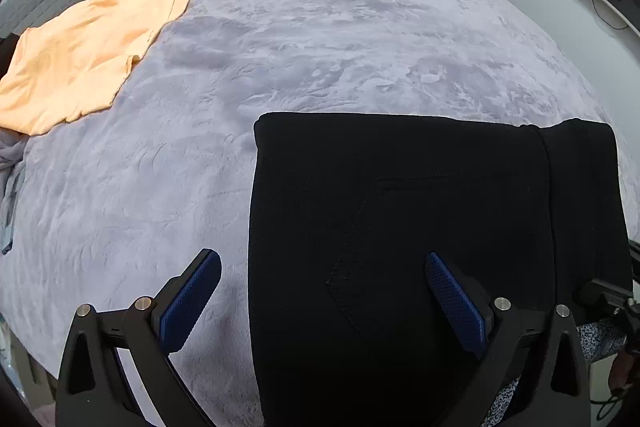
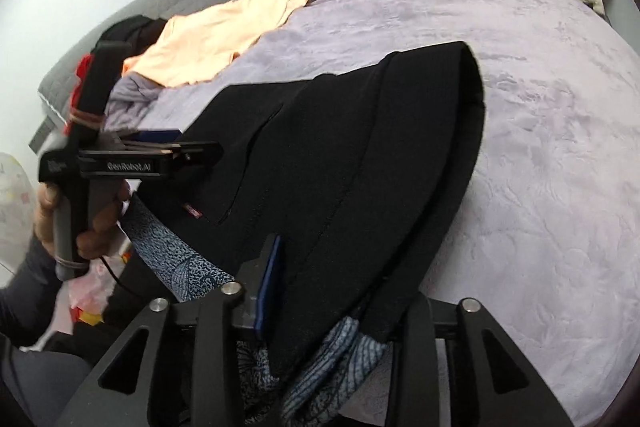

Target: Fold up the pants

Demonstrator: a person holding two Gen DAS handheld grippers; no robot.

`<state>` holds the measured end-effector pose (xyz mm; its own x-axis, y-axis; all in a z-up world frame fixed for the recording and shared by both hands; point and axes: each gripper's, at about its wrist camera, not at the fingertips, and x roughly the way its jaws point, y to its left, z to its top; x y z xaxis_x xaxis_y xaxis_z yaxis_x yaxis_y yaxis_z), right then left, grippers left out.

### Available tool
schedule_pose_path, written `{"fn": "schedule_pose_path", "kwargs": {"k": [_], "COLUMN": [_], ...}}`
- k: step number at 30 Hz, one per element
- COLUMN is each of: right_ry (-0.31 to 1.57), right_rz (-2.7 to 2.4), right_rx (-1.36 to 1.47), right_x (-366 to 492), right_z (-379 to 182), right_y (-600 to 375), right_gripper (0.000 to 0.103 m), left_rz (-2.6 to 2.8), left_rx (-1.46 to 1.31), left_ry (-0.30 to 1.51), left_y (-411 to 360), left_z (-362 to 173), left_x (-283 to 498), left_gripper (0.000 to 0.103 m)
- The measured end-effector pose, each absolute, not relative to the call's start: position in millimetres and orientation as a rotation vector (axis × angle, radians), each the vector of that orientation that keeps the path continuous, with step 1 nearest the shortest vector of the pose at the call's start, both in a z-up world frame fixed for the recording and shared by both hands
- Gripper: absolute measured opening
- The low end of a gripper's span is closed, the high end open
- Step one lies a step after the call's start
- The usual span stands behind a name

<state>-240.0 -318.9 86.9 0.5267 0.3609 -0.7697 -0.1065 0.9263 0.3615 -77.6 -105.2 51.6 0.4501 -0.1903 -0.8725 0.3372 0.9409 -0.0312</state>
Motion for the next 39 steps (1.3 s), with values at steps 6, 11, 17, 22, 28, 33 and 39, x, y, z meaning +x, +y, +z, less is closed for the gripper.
{"fn": "schedule_pose_path", "kwargs": {"k": [6,11,17,22,28,33,39], "right_ry": [0.808,0.863,1.053,1.007,0.987,0.976,0.971], "right_rz": [0.024,0.221,0.175,0.200,0.197,0.188,0.179], "right_rx": [0.018,-0.068,-0.116,-0.099,-0.096,-0.109,-0.114], "right_x": [-245.8,-215.3,-153.7,-169.9,-168.1,-168.1,-168.9], "right_z": [145.4,142.9,76.9,72.1,66.5,66.8,66.6], "right_y": [-315.5,-273.1,-278.1,-286.2,-285.8,-283.9,-284.1], "right_gripper": [0.089,0.090,0.091,0.091,0.093,0.094,0.094], "left_rz": [-0.314,-0.316,-0.331,-0.356,-0.329,-0.202,-0.178], "left_rx": [0.162,0.147,0.135,0.077,0.071,0.107,0.212], "left_ry": [1.044,1.051,1.058,1.093,1.068,1.038,1.079], "left_y": [-106.5,-103.7,-103.8,-98.4,-88.0,-77.8,-91.1], "left_z": [51.5,50.4,46.5,40.7,65.2,82.0,44.3], "left_x": [-79.6,-79.4,-77.1,-72.5,-60.2,-13.0,13.6], "left_gripper": [0.102,0.102,0.103,0.103,0.103,0.103,0.103]}}
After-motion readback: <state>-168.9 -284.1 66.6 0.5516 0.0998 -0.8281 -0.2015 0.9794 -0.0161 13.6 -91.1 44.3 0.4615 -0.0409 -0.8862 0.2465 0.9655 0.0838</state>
